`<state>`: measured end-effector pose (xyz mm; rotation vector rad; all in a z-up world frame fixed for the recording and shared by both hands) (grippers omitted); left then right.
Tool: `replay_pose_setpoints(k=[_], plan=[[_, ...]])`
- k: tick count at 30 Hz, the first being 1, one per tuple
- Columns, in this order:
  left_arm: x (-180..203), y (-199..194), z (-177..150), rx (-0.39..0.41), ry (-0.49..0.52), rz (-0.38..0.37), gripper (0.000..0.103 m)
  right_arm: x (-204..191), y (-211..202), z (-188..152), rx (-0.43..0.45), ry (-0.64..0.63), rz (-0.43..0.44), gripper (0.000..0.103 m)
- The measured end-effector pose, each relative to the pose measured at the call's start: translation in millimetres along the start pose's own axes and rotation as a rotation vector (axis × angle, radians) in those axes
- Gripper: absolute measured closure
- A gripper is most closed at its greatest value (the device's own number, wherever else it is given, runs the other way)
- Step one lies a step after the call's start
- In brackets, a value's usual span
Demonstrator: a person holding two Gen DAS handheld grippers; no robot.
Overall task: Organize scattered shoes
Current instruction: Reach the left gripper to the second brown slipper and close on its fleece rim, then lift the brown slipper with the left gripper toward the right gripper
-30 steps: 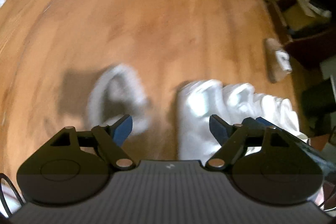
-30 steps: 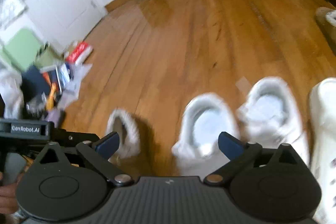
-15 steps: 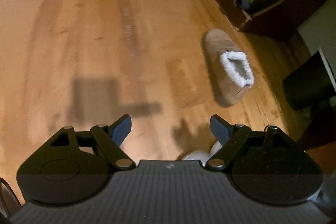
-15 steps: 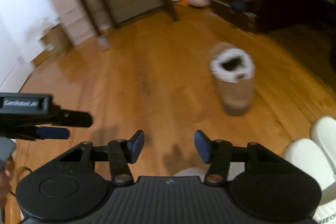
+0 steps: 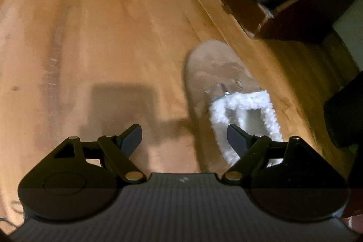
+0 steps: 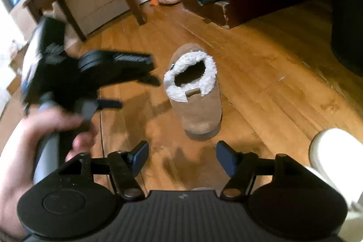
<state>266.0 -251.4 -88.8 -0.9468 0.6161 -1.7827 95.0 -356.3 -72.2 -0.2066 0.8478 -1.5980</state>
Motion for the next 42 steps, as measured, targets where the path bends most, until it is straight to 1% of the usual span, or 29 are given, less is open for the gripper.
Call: replay_pose_setpoints(k=[1,3,4,5,6,7,9,10,11,12,13,14,17,19,21,23,25,27,31,32,33,34,36,37,39,40,41,42], plan=[[1,7,-1,-0.013,-0.008,0.005,0.021,4,-2,2,0.009,0.037,-0.015,0.036],[7,25,-6,-0.039,0.017,0.044,0.021,3,-2,4,0.011,0.011,0.003,0.034],[10,32,-8,-0.037,0.032,0.065,0.021,2,-2,5,0.012,-0.002,0.012,0.033],[12,37,-9,-0.027,0.047,0.085,0.021,3,-1,3,0.005,-0.009,0.014,0.03],[13,41,-10,-0.014,0.053,0.096,0.018,3,1,2,-0.001,-0.015,0.016,0.029],[14,43,-11,0.0,0.053,0.103,0.012,6,3,2,-0.003,0.007,0.009,0.029],[12,47,-12,0.052,0.029,0.115,0.01,11,7,1,-0.006,0.053,-0.005,0.029],[12,47,-13,0.068,0.028,0.112,0.017,12,8,1,-0.004,0.058,-0.005,0.029],[12,46,-13,0.092,0.044,0.107,0.035,12,9,1,-0.002,0.064,-0.004,0.029],[13,43,-13,0.108,0.054,0.078,0.081,13,9,0,0.001,0.069,-0.004,0.028],[13,41,-12,0.102,0.05,0.065,0.094,14,10,0,0.002,0.077,-0.007,0.027],[14,39,-11,0.089,0.043,0.069,0.094,16,11,0,0.003,0.085,-0.011,0.024],[8,29,-11,0.092,0.046,0.093,0.096,19,14,-1,0.007,0.11,-0.023,0.024],[-2,19,-11,0.101,0.023,0.099,0.096,21,16,-2,0.009,0.126,-0.031,0.024],[-13,7,-11,0.111,0.001,0.092,0.096,18,11,0,0.026,0.127,-0.016,0.021],[-27,-6,-8,0.11,-0.036,0.075,0.096,15,8,0,0.02,0.134,0.005,0.021],[-44,-25,-4,0.1,-0.07,0.052,0.096,9,6,-1,0.007,0.154,0.054,0.021],[-63,-58,-2,0.092,-0.087,0.037,0.096,2,2,-1,-0.009,0.177,0.116,0.021],[-90,-119,0,0.132,-0.1,0.018,0.096,-17,-7,1,-0.035,0.219,0.286,0.021],[-98,-139,-2,0.15,-0.107,0.016,0.096,-20,-9,2,-0.041,0.224,0.31,0.021],[-105,-161,-3,0.172,-0.099,0.019,0.096,-29,-13,2,-0.055,0.241,0.379,0.021],[-110,-173,-4,0.19,-0.091,0.026,0.096,-37,-16,1,-0.072,0.262,0.452,0.02],[-126,-202,-7,0.222,-0.113,0.088,0.096,-53,-21,-2,-0.106,0.303,0.6,0.02],[-131,-210,-7,0.228,-0.124,0.107,0.095,-61,-23,-4,-0.124,0.323,0.673,0.02],[-144,-245,-16,0.257,-0.158,0.131,0.095,-79,-39,-6,-0.135,0.32,0.748,0.02],[-148,-258,-21,0.266,-0.164,0.134,0.095,-88,-47,-7,-0.141,0.318,0.785,0.02],[-152,-279,-28,0.28,-0.165,0.134,0.095,-92,-52,-7,-0.141,0.315,0.801,0.02],[-153,-291,-32,0.287,-0.164,0.133,0.095,-103,-69,-7,-0.139,0.303,0.847,0.02]])
Point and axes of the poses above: each gripper's, at about its wrist camera, not at the fingertips, and y roughly the way its jaws point, x to its right, z to its top, the point moved 1 cm from there along y, roughly the way its jaws point, and after that the axes turned 9 degrees about x, right-handed, at the moved point
